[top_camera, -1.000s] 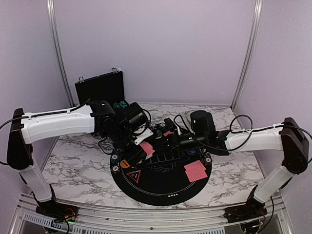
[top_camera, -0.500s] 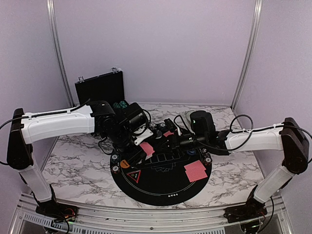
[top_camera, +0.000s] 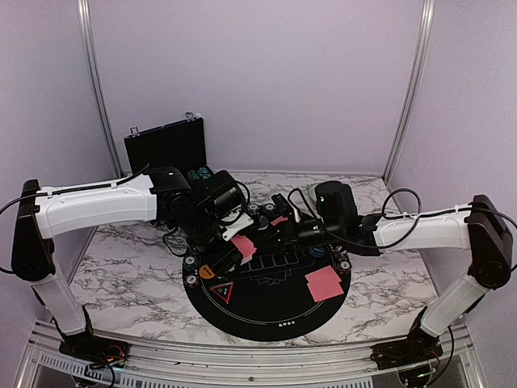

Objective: Distribute texas hold em gaming equipment

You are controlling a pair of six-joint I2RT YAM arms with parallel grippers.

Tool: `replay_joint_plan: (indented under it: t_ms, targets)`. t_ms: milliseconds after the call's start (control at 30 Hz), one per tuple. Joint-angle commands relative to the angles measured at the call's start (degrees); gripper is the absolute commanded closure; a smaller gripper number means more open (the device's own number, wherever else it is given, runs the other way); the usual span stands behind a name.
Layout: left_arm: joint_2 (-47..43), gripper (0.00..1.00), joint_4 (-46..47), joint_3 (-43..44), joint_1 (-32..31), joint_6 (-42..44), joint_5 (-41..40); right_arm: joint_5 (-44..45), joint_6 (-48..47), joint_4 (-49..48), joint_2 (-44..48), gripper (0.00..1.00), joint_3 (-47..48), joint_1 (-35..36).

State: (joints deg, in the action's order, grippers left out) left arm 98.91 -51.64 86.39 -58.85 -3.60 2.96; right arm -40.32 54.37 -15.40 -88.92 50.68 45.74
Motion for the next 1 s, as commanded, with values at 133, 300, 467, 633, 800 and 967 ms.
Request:
replay_joint_plan:
  t_ms: [133,300,467,633,800,967]
  targets:
    - [-1.54,0.51,1.23,-0.26,0.23,0.53,0.59,0.95,-0.71,0.91,1.82,1.00,2.41,-0.52]
    - [-1.71,0.51,1.19,-0.52,0.23,0.57,0.47,1.02,-0.70,1.15,2.15,1.00,2.39,-1.26]
    - [-1.70,0.51,1.19,-0.52,0.23,0.61,0.47,1.03,-0.85,1.64,2.43,1.00,2.44,-1.77]
    - [-1.70,0.50,1.23,-0.52,0.23,0.68,0.57,1.03,-0.77,1.74,2.61,1.00,2.41,-1.97]
    - [-1.69,0.50,1.19,-0.52,0.25,0.77,0.50,1.14,-0.84,1.80,2.81,1.00,2.42,-2.11]
    - [-1.63,0.50,1.19,-0.34,0.23,0.78,0.47,0.67,-1.07,2.19,2.62,0.96,2.73,-2.06]
